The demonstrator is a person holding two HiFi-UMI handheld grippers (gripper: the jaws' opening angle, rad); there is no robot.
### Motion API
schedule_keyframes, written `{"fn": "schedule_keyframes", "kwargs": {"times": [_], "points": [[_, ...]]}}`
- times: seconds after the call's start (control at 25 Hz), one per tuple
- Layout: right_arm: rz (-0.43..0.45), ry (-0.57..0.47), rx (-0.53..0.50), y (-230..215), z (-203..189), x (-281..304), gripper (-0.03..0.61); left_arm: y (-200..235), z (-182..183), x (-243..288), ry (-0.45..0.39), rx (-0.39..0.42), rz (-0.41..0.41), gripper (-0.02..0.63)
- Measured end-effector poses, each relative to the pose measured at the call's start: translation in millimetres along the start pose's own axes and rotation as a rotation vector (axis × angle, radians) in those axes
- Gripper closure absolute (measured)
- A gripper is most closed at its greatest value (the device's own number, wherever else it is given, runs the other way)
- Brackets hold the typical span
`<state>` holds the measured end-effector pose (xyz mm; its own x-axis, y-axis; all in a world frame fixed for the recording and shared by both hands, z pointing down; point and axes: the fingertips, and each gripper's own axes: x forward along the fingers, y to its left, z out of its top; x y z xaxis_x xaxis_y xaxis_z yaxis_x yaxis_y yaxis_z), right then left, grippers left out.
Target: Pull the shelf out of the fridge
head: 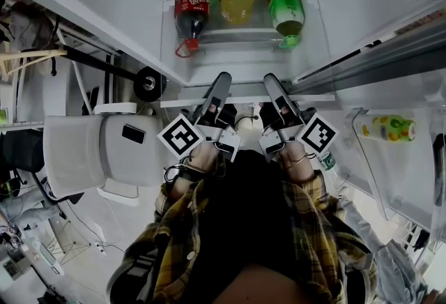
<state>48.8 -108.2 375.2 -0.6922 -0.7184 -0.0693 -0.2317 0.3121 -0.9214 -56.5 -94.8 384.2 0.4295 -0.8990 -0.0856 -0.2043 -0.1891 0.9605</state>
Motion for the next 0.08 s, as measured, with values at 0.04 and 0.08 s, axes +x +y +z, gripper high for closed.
{"fn": "schedule_keyframes", "kwargs": {"times": [0.04, 0.08], "points": [[0.0, 0.001, 0.001, 0.3, 0.1, 0.4, 0.512, -0.3, 0.4, 0.0, -0.001, -0.001, 0.0, 0.568], [0.0, 0.002, 0.002, 0.5, 0.1, 0.7, 0.514, -0.7, 0.8, 0.0, -0.002, -0.002, 0.001, 0.568]]}}
